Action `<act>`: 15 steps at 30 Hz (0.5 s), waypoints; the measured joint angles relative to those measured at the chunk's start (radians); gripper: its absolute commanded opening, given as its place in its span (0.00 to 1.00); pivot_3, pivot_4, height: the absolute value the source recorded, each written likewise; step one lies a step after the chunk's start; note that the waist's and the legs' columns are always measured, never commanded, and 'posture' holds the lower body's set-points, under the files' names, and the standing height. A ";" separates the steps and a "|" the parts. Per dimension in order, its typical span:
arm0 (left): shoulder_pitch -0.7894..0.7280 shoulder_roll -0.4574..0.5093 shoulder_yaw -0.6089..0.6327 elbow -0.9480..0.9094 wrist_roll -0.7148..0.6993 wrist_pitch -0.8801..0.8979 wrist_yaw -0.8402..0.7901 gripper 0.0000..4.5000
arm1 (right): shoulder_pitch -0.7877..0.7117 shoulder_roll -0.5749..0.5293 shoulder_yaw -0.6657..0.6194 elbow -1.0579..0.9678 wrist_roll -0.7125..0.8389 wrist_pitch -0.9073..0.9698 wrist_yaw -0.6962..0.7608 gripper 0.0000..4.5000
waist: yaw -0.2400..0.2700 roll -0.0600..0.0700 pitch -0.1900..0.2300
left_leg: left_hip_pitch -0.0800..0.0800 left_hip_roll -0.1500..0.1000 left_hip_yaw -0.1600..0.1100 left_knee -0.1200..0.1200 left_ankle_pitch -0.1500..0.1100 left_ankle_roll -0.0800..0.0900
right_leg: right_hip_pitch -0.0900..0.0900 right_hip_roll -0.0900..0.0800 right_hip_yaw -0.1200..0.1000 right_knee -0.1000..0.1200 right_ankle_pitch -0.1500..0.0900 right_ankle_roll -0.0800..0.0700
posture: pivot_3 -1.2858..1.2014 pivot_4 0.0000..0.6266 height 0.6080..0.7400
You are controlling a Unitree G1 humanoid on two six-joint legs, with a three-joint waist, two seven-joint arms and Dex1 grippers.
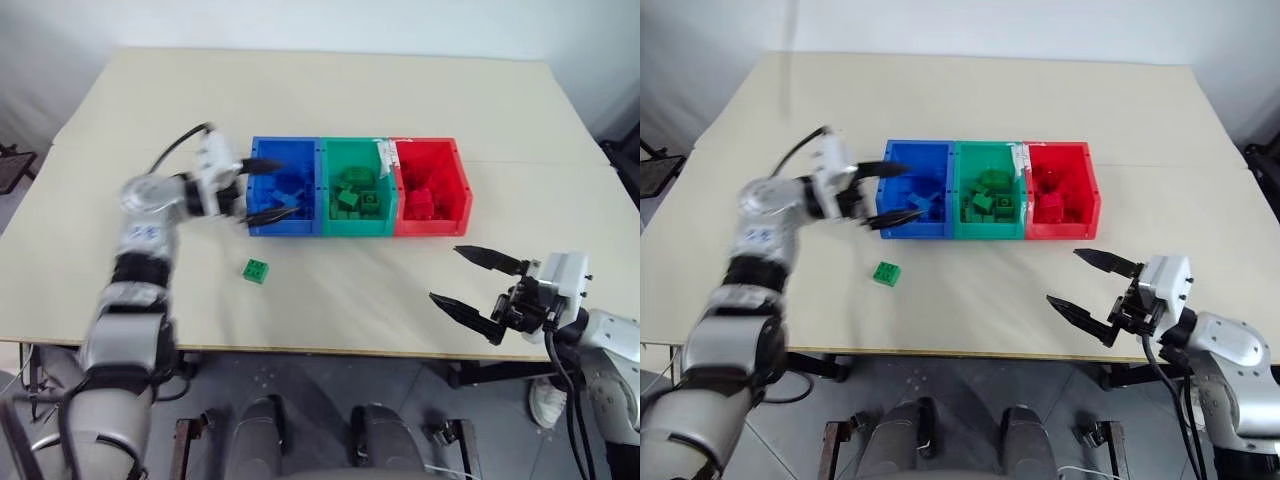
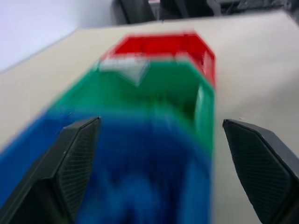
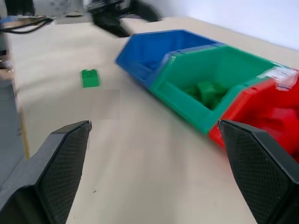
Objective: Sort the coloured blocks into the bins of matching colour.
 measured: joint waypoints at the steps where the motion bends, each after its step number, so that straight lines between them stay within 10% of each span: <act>1: 0.074 0.033 0.020 -0.062 -0.014 0.020 -0.003 0.99 | -0.011 -0.007 0.008 0.023 -0.004 -0.002 0.020 1.00 | 0.001 0.000 0.000 | 0.000 0.001 0.000 0.001 0.000 0.000 | 0.000 0.000 -0.001 0.001 0.000 0.000 | 0.52 0.24 1.00; 9: 0.561 0.108 0.195 -0.485 -0.108 0.144 0.124 0.99 | -0.112 -0.031 0.093 0.082 0.004 0.009 0.178 1.00 | 0.024 -0.001 0.000 | 0.000 0.002 0.000 0.005 -0.006 0.008 | 0.002 -0.001 0.000 -0.001 0.002 -0.004 | 0.52 0.24 1.00; 15: 0.652 0.114 0.206 -0.588 -0.141 0.206 0.167 0.99 | -0.146 -0.045 0.118 0.138 -0.004 0.009 0.243 1.00 | 0.017 -0.001 0.000 | 0.000 0.003 0.001 0.005 -0.005 0.008 | 0.000 0.000 -0.001 -0.001 0.003 -0.005 | 0.52 0.24 1.00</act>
